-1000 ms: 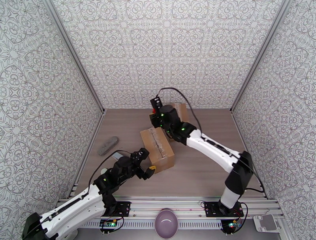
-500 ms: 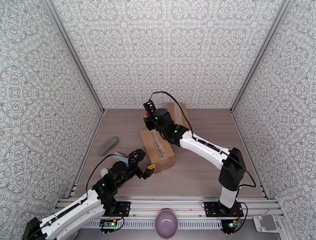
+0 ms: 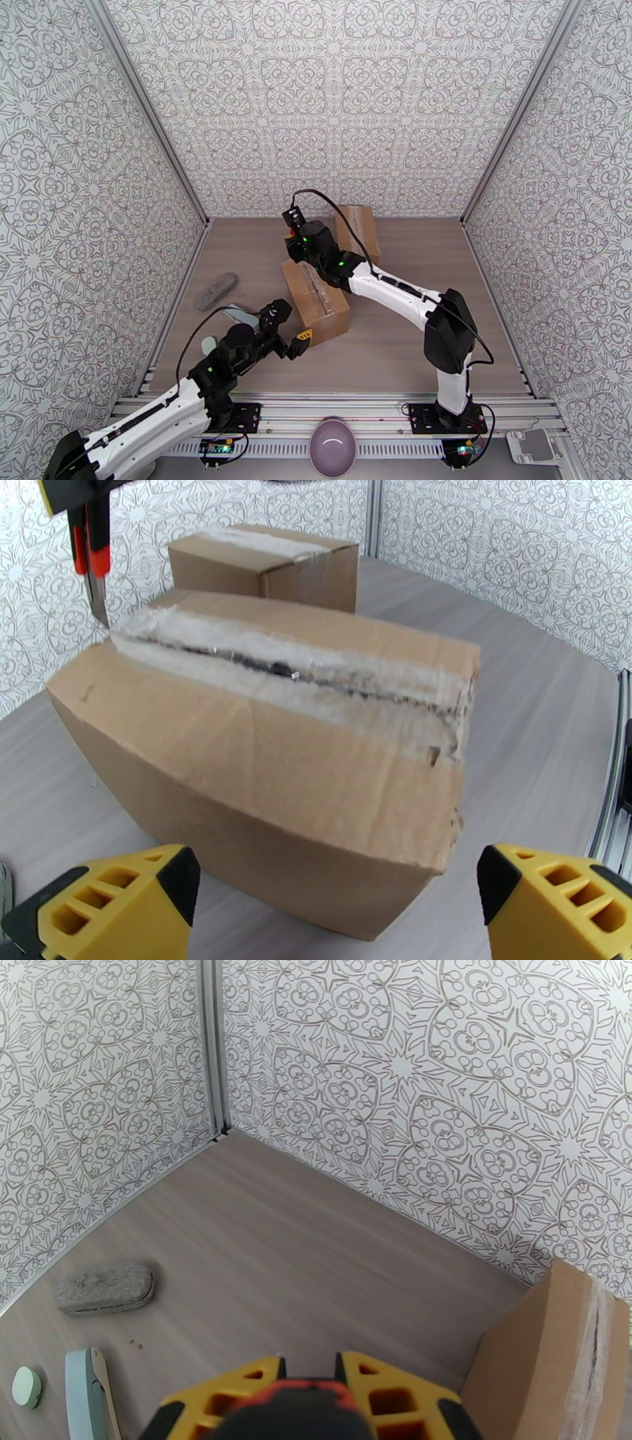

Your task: Unpack the express box

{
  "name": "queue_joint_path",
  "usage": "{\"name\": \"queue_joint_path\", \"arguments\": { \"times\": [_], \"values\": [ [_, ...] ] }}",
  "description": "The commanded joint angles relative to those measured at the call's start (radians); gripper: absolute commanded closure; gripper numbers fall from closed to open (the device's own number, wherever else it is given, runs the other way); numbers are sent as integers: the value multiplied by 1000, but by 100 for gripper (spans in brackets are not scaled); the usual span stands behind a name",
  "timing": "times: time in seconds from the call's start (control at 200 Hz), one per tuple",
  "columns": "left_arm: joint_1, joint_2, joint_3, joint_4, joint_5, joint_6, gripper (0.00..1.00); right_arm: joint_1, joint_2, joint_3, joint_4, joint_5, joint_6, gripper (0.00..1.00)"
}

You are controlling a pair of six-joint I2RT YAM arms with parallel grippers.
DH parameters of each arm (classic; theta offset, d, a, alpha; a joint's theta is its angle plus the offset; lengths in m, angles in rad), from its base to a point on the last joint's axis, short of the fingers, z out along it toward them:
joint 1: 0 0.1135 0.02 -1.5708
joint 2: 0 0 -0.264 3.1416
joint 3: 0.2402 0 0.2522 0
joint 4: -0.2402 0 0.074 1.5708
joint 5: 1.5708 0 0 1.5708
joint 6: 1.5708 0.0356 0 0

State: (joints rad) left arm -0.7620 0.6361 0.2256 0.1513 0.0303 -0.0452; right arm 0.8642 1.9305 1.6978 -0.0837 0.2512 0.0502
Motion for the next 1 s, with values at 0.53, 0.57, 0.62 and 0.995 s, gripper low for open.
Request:
{"name": "queue_joint_path", "arguments": {
  "times": [0.53,0.57,0.62,0.995],
  "values": [
    [-2,35,-14,56,-20,-8,1,5,-30,-22,19,36,-2,100],
    [-3,39,-15,65,-25,-11,1,5,-31,-24,16,36,1,100],
    [-3,42,-17,71,-26,-12,1,6,-31,-27,10,37,7,100],
    [-15,42,-26,88,-71,-10,1,6,-67,-73,-13,49,64,100]
  ]
}}
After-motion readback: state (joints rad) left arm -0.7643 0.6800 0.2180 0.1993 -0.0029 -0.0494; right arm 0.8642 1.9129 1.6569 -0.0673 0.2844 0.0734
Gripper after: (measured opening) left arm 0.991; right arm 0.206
